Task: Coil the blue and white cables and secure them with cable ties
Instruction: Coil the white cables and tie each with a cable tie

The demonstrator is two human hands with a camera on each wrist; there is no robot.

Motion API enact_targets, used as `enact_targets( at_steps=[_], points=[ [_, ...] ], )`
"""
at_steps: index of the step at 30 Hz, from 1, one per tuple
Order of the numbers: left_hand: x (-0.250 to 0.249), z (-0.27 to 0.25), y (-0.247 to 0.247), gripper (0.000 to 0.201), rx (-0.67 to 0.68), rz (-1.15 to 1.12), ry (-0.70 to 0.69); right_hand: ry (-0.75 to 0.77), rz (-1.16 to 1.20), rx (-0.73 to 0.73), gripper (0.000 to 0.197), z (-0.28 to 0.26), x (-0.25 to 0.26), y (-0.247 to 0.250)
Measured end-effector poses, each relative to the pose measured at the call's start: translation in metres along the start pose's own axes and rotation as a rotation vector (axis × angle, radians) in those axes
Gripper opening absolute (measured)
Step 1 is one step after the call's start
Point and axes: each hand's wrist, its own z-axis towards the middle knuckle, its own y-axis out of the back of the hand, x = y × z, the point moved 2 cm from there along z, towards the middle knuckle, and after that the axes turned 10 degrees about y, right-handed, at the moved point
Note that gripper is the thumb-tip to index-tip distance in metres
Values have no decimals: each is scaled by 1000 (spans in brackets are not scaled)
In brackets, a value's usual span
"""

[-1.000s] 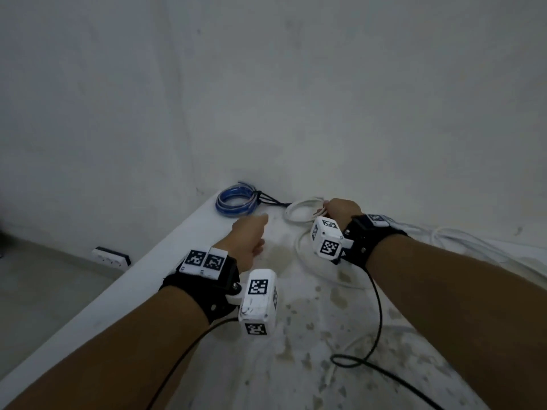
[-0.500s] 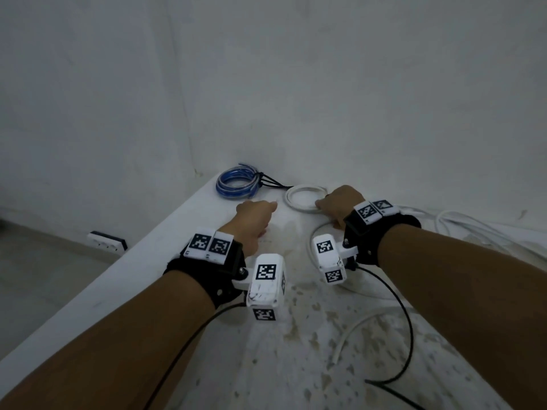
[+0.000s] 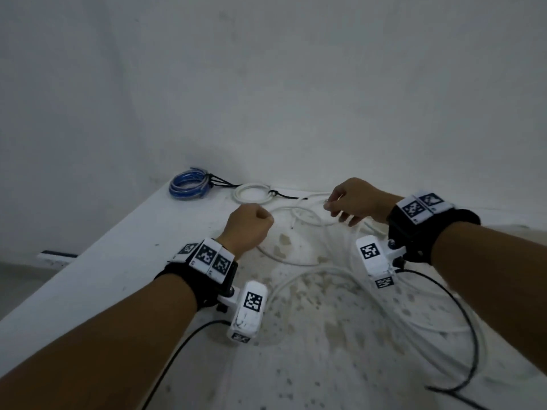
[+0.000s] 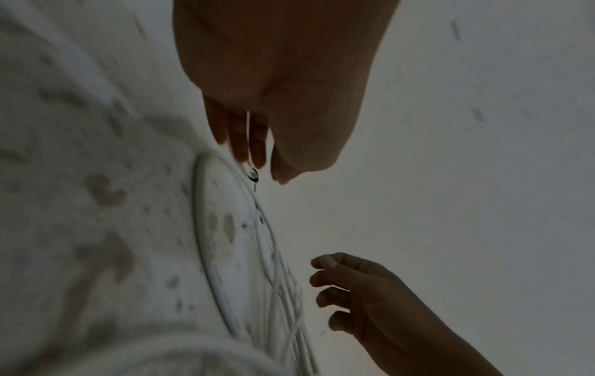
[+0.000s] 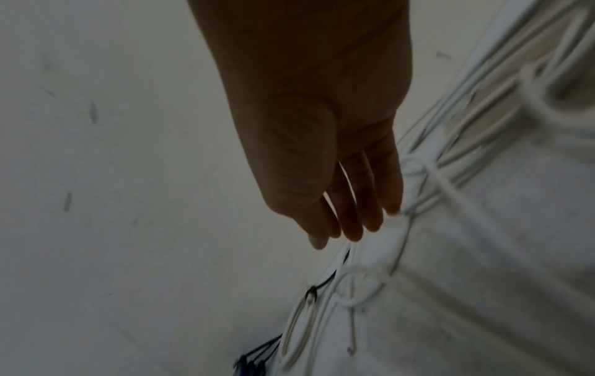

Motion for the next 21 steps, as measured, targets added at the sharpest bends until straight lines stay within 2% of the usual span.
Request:
enact_targets(
  at_steps=[4,8,10,13,16,19,21],
  points=[
    [-47,-31,-29,22,223,7,-127,-25,-13,65,23,-46,-18,28],
    [-71,-49,-54,21,425,261,-171,-56,-65,115,25,-81,-39,41],
    [-74,-51,-65,21,471,346,-154,-85,-116,142,25,-94,-52,41],
    [-75,-51,-80,37,444,516,-121,-136,-109,232,35,-113,-71,28],
    [-81,-50,-98,51,348,661,-84,-105,-114,190,44,-125,-83,15],
    [-92,-54,-115,53,212,811,-111,-80,-115,154,43,-130,-82,13],
    [-98,-56,-127,44,195,815,-72,-67,-119,149,35,-129,-83,13]
  ],
)
